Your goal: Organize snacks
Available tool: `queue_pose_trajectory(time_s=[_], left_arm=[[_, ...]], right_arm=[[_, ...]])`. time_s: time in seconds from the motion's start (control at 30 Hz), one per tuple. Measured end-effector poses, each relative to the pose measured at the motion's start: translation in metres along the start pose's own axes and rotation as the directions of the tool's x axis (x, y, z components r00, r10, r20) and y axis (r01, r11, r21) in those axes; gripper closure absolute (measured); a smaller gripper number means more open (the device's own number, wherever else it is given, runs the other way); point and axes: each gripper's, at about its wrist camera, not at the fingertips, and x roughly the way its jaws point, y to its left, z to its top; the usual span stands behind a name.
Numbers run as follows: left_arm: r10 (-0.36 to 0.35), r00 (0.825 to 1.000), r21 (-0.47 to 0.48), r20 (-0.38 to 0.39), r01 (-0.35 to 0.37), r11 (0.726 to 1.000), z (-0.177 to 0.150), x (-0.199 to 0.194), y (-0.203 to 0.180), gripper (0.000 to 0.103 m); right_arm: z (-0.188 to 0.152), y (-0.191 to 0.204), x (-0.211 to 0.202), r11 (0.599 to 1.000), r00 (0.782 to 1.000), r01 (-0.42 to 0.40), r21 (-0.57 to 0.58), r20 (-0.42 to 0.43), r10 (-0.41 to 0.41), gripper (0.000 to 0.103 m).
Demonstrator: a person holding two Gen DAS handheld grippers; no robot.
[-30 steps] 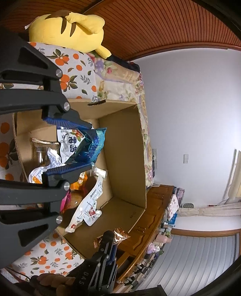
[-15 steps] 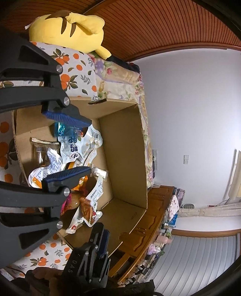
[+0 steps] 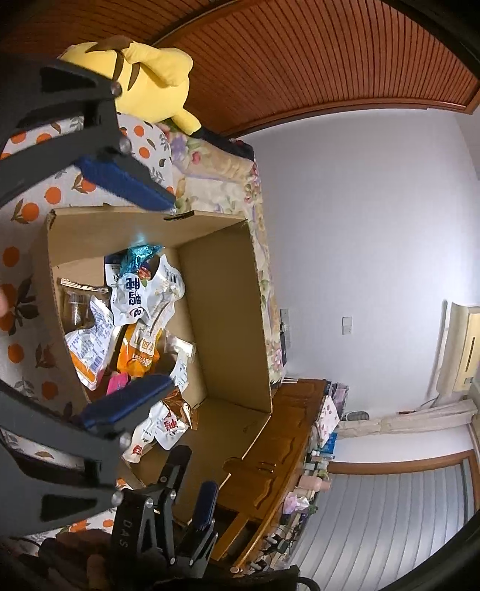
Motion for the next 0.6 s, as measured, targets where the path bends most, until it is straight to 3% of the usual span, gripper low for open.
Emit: queue_pose_trajectory(time_s=[0.23,0.6], left_arm=[[0.026,0.999,0.015,0.033,-0.027,1.000,-0.001,-0.010,-0.005,0.000],[-0.009,0.996,-0.002,0.084,0.009,1.000,-0.004,-0.046,-0.013,0.000]], right_arm=[[0.001,-0.002,-0.009,0.999,0.998,0.051,0.009,0.034,-0.051,0.013],[-0.001,0.007,-0.040,0.999,0.994,0.051,0.015,0.095,-0.052,0.011]])
